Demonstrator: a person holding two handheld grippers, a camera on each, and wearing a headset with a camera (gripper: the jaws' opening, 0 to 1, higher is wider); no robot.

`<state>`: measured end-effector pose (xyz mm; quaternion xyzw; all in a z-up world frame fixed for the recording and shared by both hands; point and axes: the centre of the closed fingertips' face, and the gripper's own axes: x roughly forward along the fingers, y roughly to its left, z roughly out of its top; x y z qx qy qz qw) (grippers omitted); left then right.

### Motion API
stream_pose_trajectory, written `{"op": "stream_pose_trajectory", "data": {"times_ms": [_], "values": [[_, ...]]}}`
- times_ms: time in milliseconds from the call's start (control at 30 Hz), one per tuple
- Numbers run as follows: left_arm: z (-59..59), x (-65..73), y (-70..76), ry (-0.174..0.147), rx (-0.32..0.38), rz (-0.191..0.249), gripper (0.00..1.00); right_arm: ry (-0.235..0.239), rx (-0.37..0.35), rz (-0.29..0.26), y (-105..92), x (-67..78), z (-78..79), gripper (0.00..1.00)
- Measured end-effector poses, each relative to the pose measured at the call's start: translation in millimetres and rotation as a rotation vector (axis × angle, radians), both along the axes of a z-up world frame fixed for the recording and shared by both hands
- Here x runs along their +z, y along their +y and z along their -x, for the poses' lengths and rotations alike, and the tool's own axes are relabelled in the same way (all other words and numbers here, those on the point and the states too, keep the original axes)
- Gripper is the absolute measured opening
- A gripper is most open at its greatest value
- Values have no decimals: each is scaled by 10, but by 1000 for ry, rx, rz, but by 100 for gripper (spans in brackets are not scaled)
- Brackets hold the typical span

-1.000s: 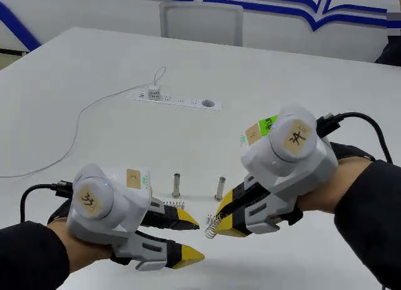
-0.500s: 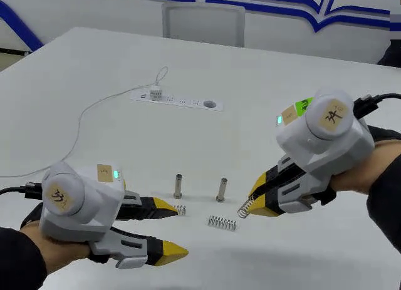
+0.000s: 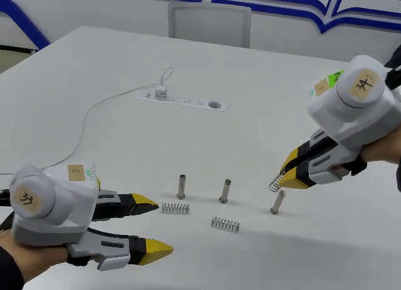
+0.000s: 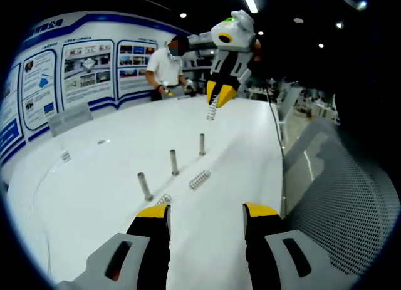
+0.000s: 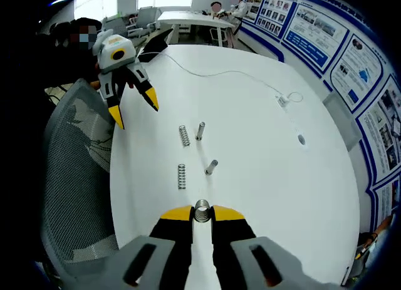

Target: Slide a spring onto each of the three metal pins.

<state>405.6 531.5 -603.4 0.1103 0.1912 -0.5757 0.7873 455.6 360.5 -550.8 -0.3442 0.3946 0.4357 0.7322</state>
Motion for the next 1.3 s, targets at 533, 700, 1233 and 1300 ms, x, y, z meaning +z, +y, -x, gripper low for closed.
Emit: {"op": "stream_pose_trajectory", "data": {"times_ms": [533,700,1233,1300], "values": [[6,-7,8,4,17,7,47,73,-99,98,-287,-299,-218,12],[12,-16,12,6,19,7,47,90,-109,112,-322,-385,-241,12],[6,-41,65,8,31,5,46,133,-112,126,-297,-559,-252,12],[6,-46,71,9,31,3,46,133,-116,131,-297,-586,-263,12]]}}
